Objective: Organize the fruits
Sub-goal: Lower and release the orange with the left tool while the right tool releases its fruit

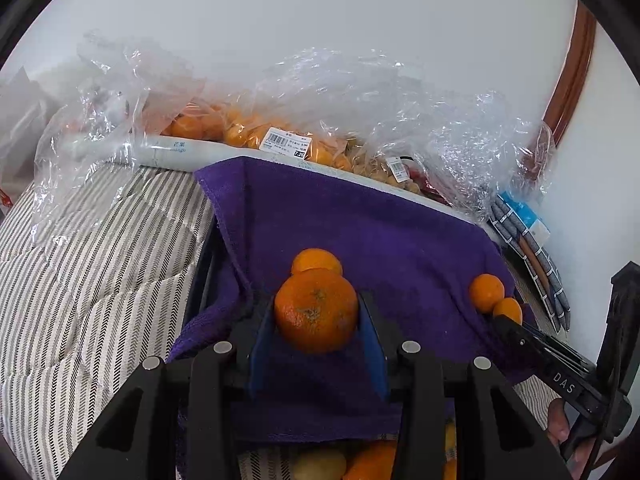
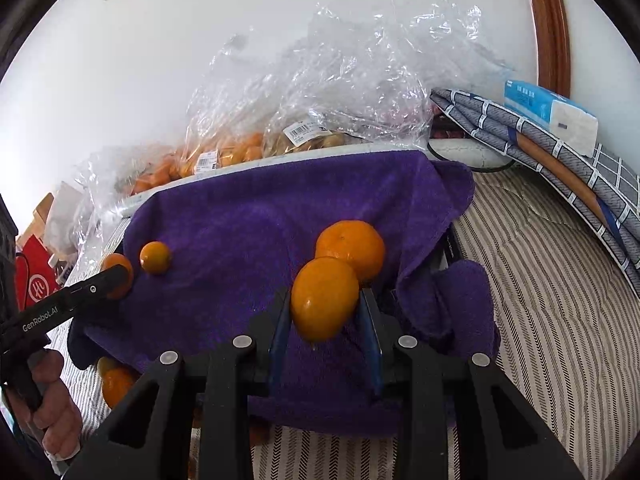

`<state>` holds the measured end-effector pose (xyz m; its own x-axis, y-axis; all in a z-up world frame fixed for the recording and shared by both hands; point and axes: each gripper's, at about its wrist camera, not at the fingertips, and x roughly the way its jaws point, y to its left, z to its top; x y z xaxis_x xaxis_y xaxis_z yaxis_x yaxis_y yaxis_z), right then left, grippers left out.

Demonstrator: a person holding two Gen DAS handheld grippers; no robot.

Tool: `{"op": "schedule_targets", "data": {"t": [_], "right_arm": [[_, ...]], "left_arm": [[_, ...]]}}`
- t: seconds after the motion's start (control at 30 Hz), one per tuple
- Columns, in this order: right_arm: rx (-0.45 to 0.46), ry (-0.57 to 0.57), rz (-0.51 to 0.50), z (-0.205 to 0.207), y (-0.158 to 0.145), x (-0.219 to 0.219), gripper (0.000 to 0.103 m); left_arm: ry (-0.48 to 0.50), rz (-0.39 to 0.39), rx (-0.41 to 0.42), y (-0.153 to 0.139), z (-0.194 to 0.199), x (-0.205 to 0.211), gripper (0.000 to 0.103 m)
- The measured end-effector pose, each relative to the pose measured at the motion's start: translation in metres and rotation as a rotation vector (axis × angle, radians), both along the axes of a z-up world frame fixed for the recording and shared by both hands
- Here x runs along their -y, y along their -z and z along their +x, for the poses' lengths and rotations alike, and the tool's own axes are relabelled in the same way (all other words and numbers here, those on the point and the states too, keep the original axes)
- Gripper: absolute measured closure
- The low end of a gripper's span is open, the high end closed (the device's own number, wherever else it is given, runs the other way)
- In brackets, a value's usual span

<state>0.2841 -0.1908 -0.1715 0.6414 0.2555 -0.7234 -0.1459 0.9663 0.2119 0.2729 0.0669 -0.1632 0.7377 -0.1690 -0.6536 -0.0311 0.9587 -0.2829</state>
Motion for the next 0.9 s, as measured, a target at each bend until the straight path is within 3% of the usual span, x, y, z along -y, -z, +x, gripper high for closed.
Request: {"op": "schedule_targets", "data": {"t": [0.2,0.57,0.9], "right_arm": [[-0.013,-0.004,-0.022,0.0014,0.0024,-0.0032,0.070],[-0.011,-0.002,-0.038,0.0002,0.0018,-0.0047,0.070],[0.025,0.007,-0.019,-0.0035,-0.0054,-0.0001,0.062]], "left_arm": [[0.014,0.048,-0.006,0.0029,0.0028,0.0061,0.064],[0.029,0.057,-0.013,0.0033,0.0035,0.0080,0.064],[0.036,0.075,-0.020,0.0038,0.0044,0.0099,0.064]]}}
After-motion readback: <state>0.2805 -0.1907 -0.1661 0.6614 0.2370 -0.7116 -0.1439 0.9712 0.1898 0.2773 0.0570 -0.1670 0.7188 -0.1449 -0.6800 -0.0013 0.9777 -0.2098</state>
